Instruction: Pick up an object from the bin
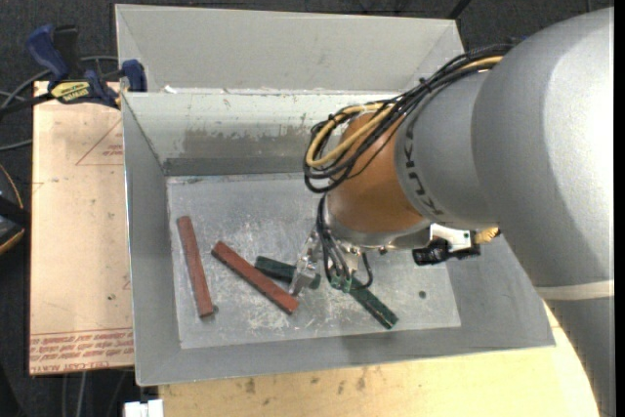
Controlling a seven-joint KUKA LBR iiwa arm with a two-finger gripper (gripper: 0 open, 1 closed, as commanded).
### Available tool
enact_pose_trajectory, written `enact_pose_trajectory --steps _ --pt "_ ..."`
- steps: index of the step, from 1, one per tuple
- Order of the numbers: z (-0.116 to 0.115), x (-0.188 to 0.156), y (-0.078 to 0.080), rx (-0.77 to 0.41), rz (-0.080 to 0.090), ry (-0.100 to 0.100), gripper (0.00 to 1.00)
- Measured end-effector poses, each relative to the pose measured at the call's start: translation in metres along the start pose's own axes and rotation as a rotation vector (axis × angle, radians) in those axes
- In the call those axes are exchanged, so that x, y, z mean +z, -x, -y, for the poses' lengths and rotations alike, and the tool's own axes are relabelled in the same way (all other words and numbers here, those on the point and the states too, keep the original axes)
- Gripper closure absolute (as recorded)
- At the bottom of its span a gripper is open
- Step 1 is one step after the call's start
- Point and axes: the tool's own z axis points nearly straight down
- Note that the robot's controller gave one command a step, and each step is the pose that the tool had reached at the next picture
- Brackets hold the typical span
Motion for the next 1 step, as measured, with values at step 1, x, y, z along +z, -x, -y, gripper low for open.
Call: enact_pose_trajectory --steps 1 --pt "0.0000 0.0000 0.0000 0.000 0.000 0.000 1.00"
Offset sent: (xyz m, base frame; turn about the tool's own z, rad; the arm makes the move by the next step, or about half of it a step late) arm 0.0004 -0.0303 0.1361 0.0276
